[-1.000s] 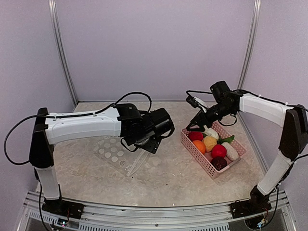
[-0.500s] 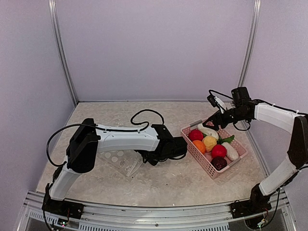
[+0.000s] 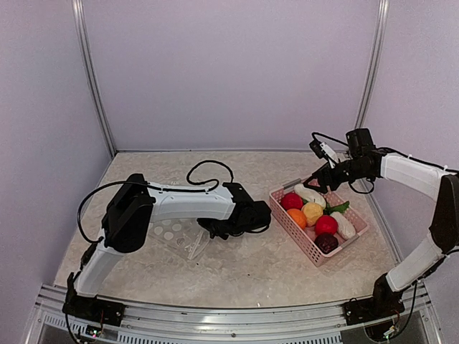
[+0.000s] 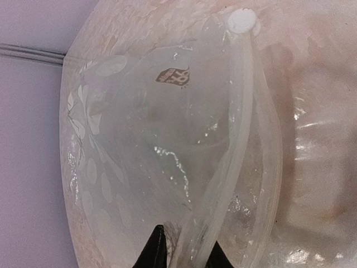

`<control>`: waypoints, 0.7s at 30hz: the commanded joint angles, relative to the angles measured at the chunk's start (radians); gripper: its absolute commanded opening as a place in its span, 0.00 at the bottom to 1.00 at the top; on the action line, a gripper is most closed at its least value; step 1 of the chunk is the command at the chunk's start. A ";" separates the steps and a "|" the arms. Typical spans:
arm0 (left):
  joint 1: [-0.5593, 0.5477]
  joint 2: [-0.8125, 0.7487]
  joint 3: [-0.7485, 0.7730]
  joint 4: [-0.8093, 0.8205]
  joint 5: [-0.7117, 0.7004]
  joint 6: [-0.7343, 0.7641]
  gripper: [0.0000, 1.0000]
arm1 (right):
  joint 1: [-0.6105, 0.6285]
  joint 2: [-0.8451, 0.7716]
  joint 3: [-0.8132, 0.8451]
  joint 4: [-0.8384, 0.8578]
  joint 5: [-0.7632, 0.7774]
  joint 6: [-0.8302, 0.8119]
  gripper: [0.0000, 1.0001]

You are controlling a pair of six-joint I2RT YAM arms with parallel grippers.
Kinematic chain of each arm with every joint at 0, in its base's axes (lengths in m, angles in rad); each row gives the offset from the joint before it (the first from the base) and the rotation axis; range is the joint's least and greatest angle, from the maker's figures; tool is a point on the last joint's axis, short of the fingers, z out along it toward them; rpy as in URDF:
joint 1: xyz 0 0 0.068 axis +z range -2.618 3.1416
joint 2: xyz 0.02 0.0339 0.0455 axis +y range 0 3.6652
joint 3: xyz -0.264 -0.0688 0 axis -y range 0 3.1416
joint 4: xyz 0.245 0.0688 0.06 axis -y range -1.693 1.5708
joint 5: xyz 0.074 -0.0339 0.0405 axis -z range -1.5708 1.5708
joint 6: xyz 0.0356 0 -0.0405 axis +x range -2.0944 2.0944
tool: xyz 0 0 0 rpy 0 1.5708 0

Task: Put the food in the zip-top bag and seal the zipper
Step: Pick up the zipper food storage bag at the center of the board.

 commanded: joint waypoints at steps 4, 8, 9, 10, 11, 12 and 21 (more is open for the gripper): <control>0.052 -0.144 -0.052 -0.159 -0.028 -0.011 0.00 | -0.008 -0.066 0.056 -0.141 0.098 -0.089 0.68; 0.056 -0.207 -0.062 -0.208 -0.044 -0.046 0.00 | -0.008 -0.088 0.082 -0.219 0.167 -0.141 0.68; 0.056 -0.226 -0.065 -0.208 -0.041 -0.049 0.00 | -0.008 -0.093 0.085 -0.236 0.183 -0.157 0.67; 0.056 -0.242 -0.069 -0.206 -0.035 -0.050 0.00 | -0.007 -0.097 0.087 -0.251 0.198 -0.180 0.67; 0.057 -0.270 -0.075 -0.200 -0.024 -0.048 0.00 | -0.007 -0.100 0.086 -0.267 0.216 -0.197 0.66; 0.058 -0.294 -0.080 -0.189 -0.013 -0.045 0.00 | -0.006 -0.104 0.081 -0.278 0.231 -0.209 0.65; 0.071 -0.521 -0.212 0.125 0.212 0.107 0.00 | 0.012 -0.104 -0.013 -0.302 0.354 -0.287 0.57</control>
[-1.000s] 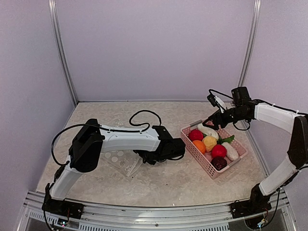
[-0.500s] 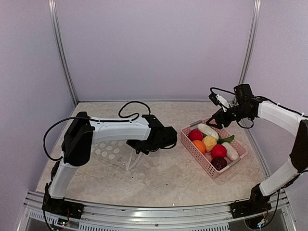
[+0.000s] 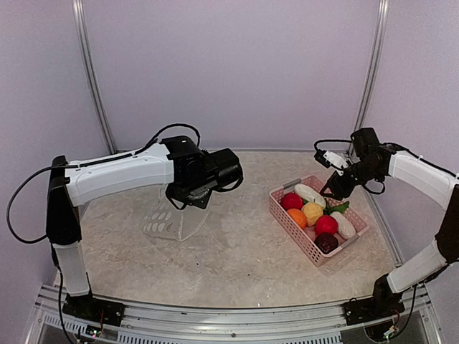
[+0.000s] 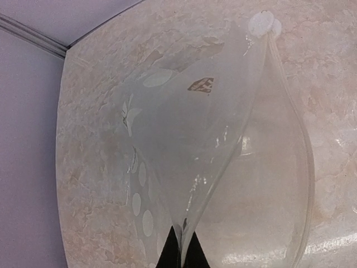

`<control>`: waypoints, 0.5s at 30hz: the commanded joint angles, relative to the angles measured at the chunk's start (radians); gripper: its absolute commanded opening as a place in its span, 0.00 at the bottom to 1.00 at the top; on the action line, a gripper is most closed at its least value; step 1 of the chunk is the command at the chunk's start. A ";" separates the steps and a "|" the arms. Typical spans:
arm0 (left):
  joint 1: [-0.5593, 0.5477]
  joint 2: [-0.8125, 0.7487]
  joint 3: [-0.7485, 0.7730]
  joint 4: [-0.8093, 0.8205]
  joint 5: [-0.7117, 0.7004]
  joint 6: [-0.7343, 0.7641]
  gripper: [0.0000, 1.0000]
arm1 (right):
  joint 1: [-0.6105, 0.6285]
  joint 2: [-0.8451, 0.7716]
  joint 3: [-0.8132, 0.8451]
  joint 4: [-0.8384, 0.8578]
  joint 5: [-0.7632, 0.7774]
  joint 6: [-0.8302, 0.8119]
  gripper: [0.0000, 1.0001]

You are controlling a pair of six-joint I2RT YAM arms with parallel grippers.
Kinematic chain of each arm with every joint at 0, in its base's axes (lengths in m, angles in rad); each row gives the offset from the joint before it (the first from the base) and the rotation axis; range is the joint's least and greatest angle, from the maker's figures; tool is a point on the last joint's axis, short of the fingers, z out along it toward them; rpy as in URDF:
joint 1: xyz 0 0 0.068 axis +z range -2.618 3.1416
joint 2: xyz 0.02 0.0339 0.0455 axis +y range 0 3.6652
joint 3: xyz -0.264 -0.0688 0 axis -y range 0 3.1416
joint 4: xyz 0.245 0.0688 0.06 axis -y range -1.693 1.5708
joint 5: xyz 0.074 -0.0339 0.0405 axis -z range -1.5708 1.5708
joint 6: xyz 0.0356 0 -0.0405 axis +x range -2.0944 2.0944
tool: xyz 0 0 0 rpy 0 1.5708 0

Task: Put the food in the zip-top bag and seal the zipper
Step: Pick up the zipper food storage bag at the center of the board.

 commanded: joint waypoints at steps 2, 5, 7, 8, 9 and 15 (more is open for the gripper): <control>0.013 -0.108 -0.066 0.147 0.166 0.102 0.00 | 0.024 -0.004 -0.074 -0.043 0.096 -0.064 0.56; 0.012 -0.124 -0.063 0.170 0.187 0.130 0.00 | 0.038 0.014 -0.092 -0.005 0.138 -0.050 0.56; 0.012 -0.128 -0.064 0.182 0.194 0.143 0.00 | 0.039 0.037 -0.083 0.031 0.157 -0.033 0.56; 0.013 -0.129 -0.059 0.188 0.199 0.147 0.00 | 0.039 0.055 -0.070 0.048 0.165 -0.022 0.56; 0.013 -0.128 -0.055 0.190 0.208 0.147 0.00 | 0.040 0.075 -0.053 0.059 0.169 -0.011 0.56; 0.012 -0.142 -0.049 0.228 0.267 0.150 0.00 | 0.044 0.203 0.056 0.071 0.126 0.018 0.54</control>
